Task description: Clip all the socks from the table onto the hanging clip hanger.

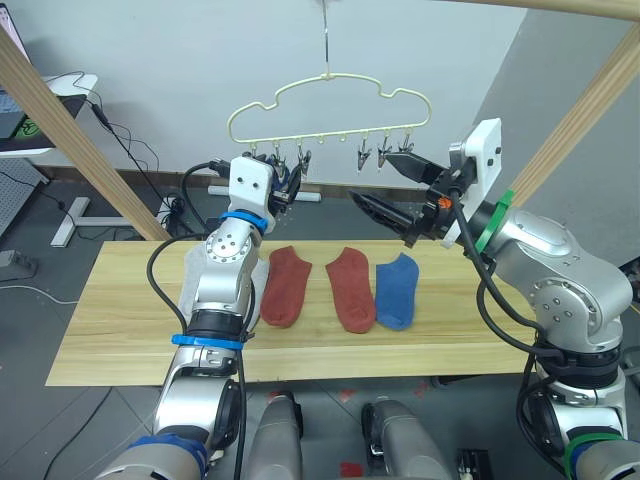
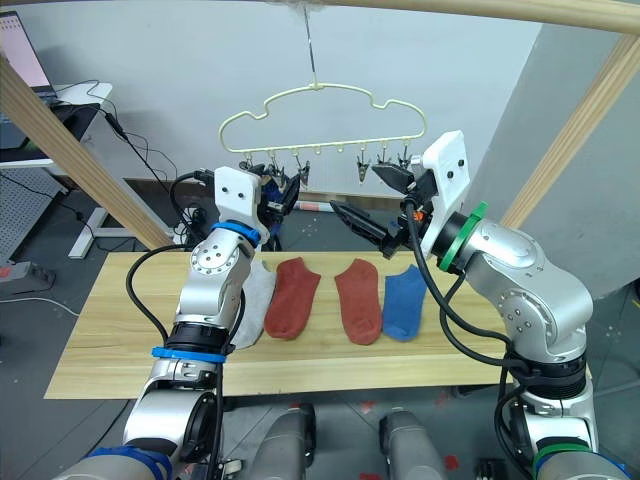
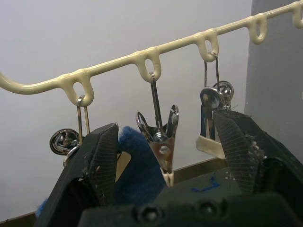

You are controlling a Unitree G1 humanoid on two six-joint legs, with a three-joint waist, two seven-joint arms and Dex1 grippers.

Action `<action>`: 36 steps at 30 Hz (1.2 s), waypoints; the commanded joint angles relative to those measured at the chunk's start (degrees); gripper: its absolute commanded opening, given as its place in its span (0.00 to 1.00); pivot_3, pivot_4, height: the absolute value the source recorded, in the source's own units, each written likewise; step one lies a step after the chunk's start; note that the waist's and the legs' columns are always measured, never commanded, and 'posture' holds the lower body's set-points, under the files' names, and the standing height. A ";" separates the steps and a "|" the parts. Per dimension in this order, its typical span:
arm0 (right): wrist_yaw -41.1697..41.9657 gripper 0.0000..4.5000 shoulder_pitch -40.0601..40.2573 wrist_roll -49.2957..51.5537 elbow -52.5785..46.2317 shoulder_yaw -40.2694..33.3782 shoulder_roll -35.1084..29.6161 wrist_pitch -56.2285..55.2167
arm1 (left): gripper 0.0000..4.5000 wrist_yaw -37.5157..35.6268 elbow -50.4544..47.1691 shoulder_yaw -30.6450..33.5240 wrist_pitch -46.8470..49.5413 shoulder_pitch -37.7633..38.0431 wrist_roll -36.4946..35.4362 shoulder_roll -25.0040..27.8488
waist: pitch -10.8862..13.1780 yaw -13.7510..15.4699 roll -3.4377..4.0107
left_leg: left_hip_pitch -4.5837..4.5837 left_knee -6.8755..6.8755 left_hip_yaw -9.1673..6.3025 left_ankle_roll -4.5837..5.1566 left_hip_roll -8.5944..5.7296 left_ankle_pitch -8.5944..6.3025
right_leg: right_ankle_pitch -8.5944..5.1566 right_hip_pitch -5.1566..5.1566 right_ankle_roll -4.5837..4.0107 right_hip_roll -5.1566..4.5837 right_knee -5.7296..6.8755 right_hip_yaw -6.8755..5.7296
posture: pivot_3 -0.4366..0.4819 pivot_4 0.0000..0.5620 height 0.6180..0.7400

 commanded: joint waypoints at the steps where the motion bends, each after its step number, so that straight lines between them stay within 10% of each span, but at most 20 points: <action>1: 0.02 1.00 -0.67 0.95 -2.09 -1.11 -0.38 -0.77 | 0.78 0.56 -0.93 0.43 -0.91 -1.19 0.25 -0.01 | 0.00 0.00 0.00 | 0.00 0.00 0.00 0.00 0.00 0.00 | 0.00 0.00 0.00 0.00 0.00 0.00 | 0.42 0.39 1.00; 6: -0.05 1.00 -0.51 0.92 -2.18 -1.12 -0.36 -0.85 | 0.53 0.63 -0.57 0.72 -0.94 -1.52 0.17 0.26 | 0.00 0.00 0.00 | 0.00 0.00 0.00 0.00 0.00 0.00 | 0.00 0.00 0.00 0.00 0.00 0.00 | 0.41 0.38 1.00; 27: -0.17 1.00 -0.50 0.51 -2.01 -0.96 -0.36 -1.16 | 0.53 0.25 2.41 0.71 -2.88 -3.64 0.18 0.34 | 0.00 0.00 0.00 | 0.00 0.01 0.00 0.00 0.00 0.00 | 0.01 0.00 -0.01 0.00 0.01 0.00 | 0.41 0.37 1.00; 36: -0.19 1.00 -0.45 0.72 -2.03 -1.02 -0.41 -1.10 | 0.06 -0.64 2.21 0.97 -3.07 -3.41 -0.24 0.20 | 0.00 0.00 0.00 | 0.00 0.01 0.00 0.00 0.00 0.00 | 0.01 0.00 -0.01 0.00 0.01 -0.01 | 0.41 0.37 1.00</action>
